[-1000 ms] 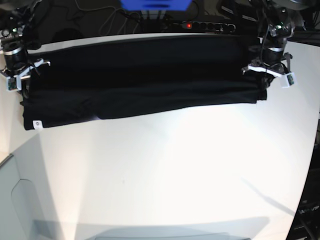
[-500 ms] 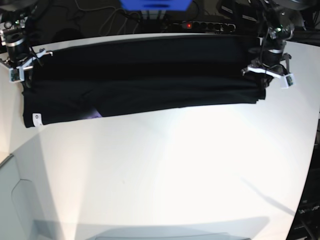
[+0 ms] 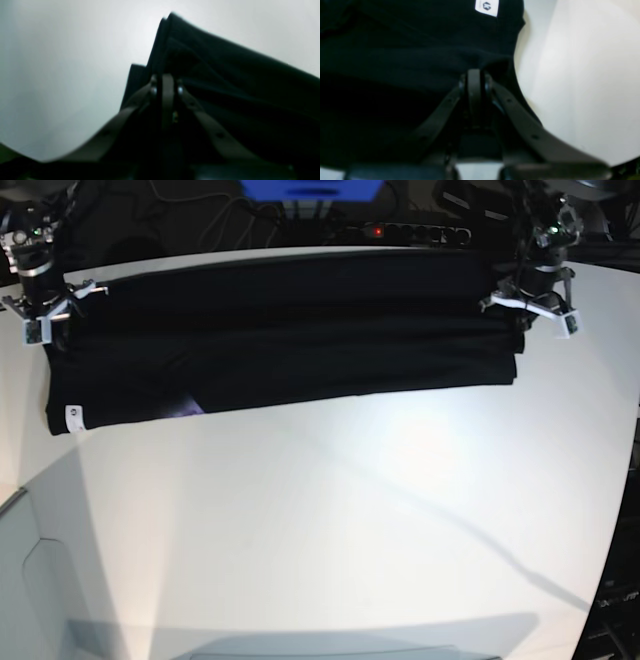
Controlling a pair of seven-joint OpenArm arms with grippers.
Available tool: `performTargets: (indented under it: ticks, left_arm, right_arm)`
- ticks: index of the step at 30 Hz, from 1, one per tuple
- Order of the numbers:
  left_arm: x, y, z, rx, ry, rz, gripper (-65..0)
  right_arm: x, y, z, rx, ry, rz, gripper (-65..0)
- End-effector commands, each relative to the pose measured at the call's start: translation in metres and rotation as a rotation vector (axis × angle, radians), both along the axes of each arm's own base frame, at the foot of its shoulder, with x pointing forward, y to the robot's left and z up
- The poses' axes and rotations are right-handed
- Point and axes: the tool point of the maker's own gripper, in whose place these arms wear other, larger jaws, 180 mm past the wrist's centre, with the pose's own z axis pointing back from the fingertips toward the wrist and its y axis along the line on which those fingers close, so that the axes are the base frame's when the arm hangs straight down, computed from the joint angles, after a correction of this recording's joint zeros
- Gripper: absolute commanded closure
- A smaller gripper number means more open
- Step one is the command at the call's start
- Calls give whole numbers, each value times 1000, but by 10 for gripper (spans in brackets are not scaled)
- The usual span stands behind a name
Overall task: Fold the T-shirt properly
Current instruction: 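Lay the folded hem down and release with both grippers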
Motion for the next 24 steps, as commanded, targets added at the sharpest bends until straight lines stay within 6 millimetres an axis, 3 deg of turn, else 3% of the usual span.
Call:
performTargets:
  ticks: [1, 7, 17, 20, 24]
  left_arm:
    - [4, 4, 8, 20, -30, 0, 0]
    - [-4, 8, -6, 6, 8, 19, 0]
    - [-13, 8, -22, -21, 49, 35, -13]
    - [-13, 8, -22, -21, 49, 35, -62]
    - [-17, 8, -23, -18, 58, 34, -192]
  right_arm:
    - [4, -1, 11, -12, -34, 21, 0]
    - [8, -1, 13, -10, -45, 21, 0]
    - [8, -2, 13, -12, -44, 20, -183]
    - [8, -4, 16, -19, -50, 14, -230]
    - [11, -14, 33, -46, -96, -13, -272]
